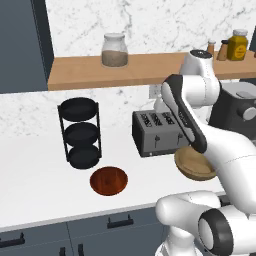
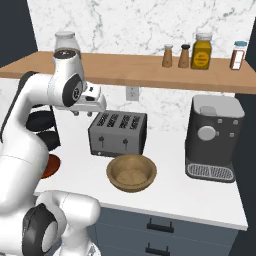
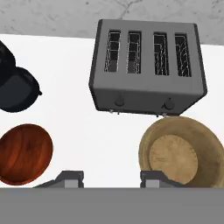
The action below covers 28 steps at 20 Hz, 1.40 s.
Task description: Pick up the bowls on the counter and stack them on top of one another in the open cabinet. Place the smaller bowl on top of the larger bowl.
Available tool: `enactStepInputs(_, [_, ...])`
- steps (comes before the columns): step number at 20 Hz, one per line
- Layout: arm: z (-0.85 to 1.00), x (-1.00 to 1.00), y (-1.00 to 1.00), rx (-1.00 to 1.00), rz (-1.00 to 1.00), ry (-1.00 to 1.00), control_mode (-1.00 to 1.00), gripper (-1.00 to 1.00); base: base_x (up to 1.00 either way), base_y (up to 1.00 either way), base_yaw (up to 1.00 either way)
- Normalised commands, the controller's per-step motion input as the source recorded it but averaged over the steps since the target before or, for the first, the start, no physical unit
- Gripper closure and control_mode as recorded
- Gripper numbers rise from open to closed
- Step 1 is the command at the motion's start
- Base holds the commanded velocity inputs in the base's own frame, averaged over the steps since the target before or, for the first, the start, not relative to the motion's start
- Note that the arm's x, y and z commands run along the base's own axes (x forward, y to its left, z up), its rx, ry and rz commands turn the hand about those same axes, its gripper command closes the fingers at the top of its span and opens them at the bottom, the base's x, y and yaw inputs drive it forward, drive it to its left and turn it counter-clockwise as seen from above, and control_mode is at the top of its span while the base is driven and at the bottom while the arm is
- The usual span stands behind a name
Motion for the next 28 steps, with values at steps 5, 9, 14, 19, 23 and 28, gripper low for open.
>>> enactStepInputs(5, [-0.40,-0.61,0.12,0.02,-0.03,0.02,-1.00,-1.00,0.00,0.00,0.00])
enactStepInputs(9, [-0.88,-0.90,0.64,0.18,-0.12,0.24,-1.00,-1.00,0.00,0.00,0.00])
enactStepInputs(14, [-1.00,-0.22,0.85,0.21,-0.12,0.16,-1.00,-1.00,0.00,0.00,0.00])
enactStepInputs(19, [-0.87,0.51,0.67,0.04,-0.20,0.08,-1.00,-1.00,0.00,0.00,0.00])
enactStepInputs(23, [-0.81,0.54,0.63,0.00,-0.18,0.08,-1.00,-1.00,0.00,0.00,0.00])
enactStepInputs(28, [-0.42,0.35,0.26,-0.02,-0.05,0.00,-1.00,-1.00,0.00,0.00,0.00])
